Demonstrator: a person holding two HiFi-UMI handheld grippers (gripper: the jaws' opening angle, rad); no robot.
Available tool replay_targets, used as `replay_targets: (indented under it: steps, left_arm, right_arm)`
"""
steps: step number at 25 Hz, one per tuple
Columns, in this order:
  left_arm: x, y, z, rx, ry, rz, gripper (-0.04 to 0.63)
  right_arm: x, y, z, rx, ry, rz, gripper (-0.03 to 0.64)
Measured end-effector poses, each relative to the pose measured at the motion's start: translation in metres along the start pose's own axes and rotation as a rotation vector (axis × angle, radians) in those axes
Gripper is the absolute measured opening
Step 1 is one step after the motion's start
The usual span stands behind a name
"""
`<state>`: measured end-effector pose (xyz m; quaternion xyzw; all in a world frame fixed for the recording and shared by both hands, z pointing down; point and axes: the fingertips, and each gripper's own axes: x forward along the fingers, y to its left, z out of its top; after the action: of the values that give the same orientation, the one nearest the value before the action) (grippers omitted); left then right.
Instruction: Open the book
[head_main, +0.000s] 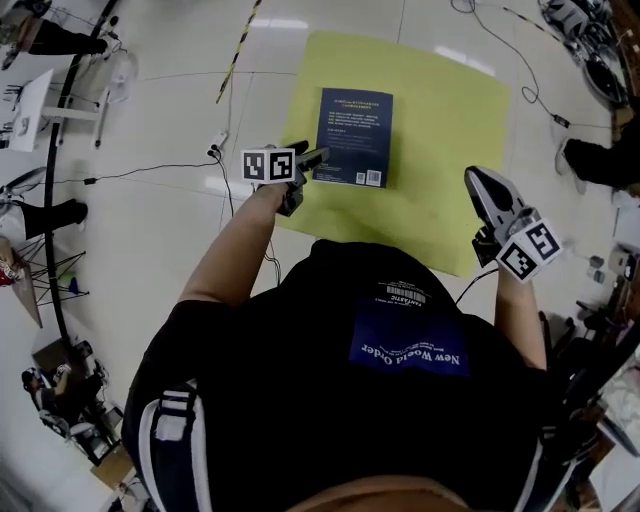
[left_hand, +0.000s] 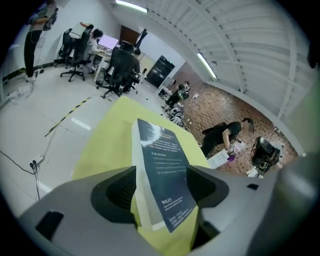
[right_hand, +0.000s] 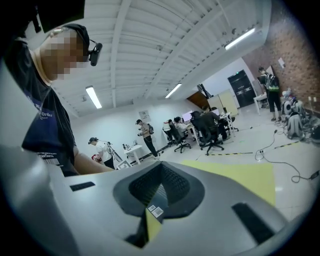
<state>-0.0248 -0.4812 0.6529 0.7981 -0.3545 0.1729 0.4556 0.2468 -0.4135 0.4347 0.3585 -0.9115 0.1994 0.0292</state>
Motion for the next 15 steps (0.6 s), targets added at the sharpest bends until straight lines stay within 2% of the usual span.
replay_targets:
  steps: [4,9,13,15]
  left_arm:
    - [0.020,0.002,-0.005,-0.004,0.054,-0.019,0.299]
    - [0.025,0.003,-0.006,-0.040,0.041,-0.054,0.302]
    - [0.012,-0.009,0.004,-0.106,-0.009,-0.167,0.302]
    - [0.005,-0.016,0.014,-0.182,-0.062,-0.261,0.302]
  right_arm:
    - [0.002,-0.002,-0.015,0.032,0.010,-0.024,-0.014]
    - [0.006,-0.003,-0.029,0.066,0.023,-0.039,-0.014]
    - [0.012,-0.002,-0.030,0.080,0.023,-0.037,-0.014]
    - [0.015,0.000,-0.029,0.080,0.025,-0.030,-0.014]
